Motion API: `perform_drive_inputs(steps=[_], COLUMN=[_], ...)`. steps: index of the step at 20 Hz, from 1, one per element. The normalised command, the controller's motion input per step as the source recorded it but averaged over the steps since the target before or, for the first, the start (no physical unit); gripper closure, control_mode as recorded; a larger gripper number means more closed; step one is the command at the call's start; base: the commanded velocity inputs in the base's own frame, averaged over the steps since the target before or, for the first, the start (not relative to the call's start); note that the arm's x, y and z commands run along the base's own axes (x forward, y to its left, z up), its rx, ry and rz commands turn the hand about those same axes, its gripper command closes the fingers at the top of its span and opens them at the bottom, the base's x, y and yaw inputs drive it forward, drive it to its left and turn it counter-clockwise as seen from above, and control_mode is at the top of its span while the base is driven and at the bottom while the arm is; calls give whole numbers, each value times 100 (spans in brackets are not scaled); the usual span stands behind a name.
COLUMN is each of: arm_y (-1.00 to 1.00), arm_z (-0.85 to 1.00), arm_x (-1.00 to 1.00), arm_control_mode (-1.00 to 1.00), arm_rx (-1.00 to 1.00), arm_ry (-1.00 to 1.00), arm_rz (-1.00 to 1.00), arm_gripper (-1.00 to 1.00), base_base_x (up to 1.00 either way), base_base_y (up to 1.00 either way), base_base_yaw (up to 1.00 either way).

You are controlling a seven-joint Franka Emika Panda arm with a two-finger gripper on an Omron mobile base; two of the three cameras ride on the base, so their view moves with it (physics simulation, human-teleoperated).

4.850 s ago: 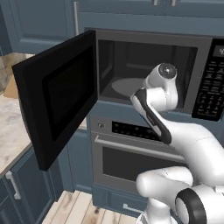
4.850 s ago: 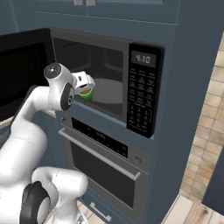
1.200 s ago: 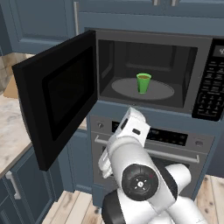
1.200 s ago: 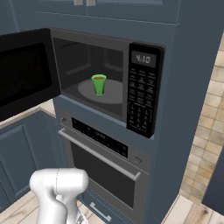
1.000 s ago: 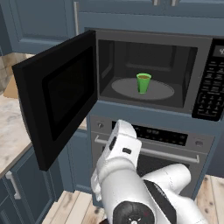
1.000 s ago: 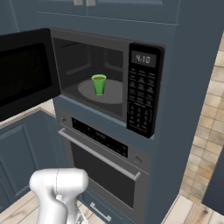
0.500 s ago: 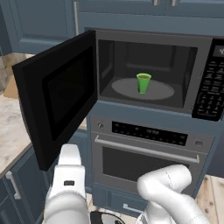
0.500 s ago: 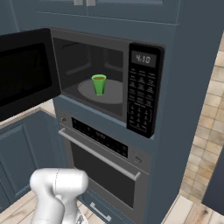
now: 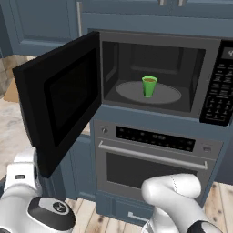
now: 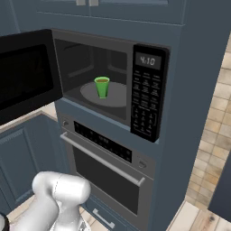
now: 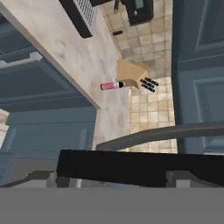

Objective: Place the microwavable item in the microwave. Then, close the microwave door and press the start button.

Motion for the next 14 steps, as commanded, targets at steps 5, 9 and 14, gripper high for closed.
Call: perform_drive_inputs(steps=[5,9,14], arm_y=[20,-29,-47], arm_z=[-46,-1,-3], arm_x=[100,42,5], arm_control_mode=[-100,-100,-100], arm_rx=[-4,0,0], arm_ry=[18,2,-4], arm_rz=[-20,-15,-7], arm_gripper=[-100,-100,-100], base_base_x=[0,0,0], base_base_y=[0,0,0], base_base_yaw=[0,0,0])
